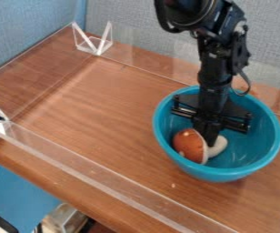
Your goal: Remove the mushroom from inside the blue bowl and put it on the table
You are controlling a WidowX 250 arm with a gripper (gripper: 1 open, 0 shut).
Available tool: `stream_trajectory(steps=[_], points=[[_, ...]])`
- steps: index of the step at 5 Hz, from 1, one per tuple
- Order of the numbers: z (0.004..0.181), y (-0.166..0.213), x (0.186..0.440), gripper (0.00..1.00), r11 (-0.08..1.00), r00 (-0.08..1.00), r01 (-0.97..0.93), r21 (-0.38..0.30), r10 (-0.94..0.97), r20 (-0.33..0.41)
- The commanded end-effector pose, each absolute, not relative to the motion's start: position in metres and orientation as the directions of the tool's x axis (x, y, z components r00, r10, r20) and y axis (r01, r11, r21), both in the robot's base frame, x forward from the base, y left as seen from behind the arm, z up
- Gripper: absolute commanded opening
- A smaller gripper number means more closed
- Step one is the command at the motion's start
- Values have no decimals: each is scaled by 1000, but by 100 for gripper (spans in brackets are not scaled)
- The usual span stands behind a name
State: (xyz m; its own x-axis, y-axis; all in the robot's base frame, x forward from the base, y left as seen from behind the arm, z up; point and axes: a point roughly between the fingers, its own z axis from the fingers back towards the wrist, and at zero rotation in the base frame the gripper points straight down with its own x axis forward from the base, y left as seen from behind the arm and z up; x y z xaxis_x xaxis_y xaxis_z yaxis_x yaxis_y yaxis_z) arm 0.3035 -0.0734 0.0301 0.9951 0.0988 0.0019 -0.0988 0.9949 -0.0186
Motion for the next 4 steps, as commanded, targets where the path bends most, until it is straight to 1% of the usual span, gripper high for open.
stream_trajectory(steps=[1,2,4], points=[[22,-69,293,0,998,998,-64,-16,64,-5],[16,-67,288,0,999,1000,-27,-19,27,-3],[30,-63,285,0,993,994,-111,-25,111,3]])
